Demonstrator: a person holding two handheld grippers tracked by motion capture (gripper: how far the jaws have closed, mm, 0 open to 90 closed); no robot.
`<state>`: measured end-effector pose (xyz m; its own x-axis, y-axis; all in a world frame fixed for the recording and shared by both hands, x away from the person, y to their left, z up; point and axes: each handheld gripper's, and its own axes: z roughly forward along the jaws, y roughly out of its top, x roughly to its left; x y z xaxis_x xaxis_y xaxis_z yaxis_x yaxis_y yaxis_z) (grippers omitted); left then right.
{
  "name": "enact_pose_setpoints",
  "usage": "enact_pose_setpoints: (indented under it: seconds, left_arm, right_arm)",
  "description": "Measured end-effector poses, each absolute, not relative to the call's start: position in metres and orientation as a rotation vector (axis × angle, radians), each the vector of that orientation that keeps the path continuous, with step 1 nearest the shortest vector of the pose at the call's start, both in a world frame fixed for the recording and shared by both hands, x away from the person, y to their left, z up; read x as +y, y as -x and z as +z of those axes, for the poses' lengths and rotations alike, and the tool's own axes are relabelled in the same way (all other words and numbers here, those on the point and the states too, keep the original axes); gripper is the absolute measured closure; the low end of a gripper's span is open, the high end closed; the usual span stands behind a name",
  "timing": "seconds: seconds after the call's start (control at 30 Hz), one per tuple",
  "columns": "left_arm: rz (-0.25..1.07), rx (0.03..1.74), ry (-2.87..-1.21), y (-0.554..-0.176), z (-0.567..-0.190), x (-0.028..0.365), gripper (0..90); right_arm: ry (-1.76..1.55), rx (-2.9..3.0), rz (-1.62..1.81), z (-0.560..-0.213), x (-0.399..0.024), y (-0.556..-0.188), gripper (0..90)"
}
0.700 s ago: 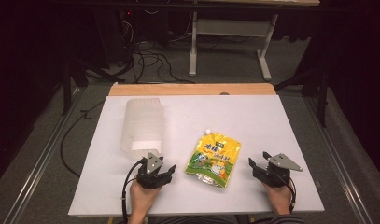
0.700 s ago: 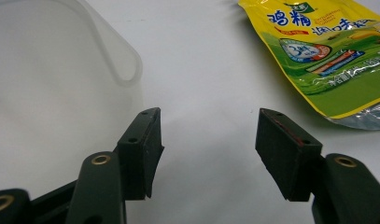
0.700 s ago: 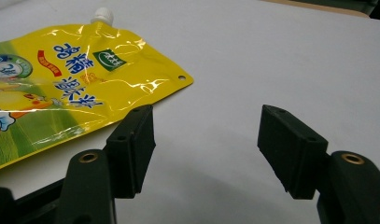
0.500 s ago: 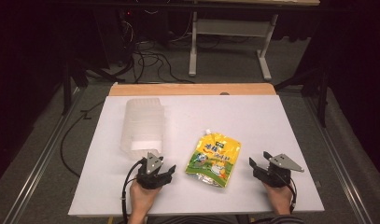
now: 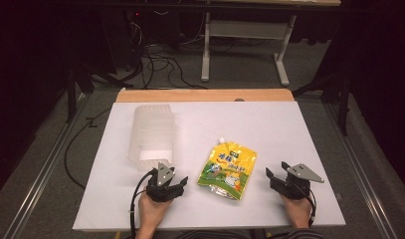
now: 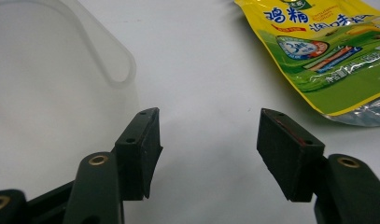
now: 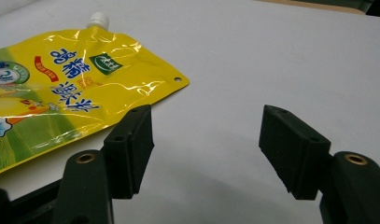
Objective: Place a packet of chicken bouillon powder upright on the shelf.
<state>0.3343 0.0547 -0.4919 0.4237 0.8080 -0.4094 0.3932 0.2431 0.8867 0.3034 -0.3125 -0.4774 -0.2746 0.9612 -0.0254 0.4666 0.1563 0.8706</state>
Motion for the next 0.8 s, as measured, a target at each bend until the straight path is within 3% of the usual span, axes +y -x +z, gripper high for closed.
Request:
enact_pose_setpoints:
  seconds: [0.27, 0.8]
  left_arm:
    - [0.421, 1.172, -1.422, -0.335, -0.493, 0.050, 39.0]
    - [0.270, 1.180, -1.388, -0.349, -0.467, 0.027, 34.7]
  right_arm:
    - [-1.372, 1.831, 1.058, -0.478, -0.314, -0.305, 35.4]
    - [-1.370, 1.809, 1.087, -0.477, -0.316, -0.302, 34.8]
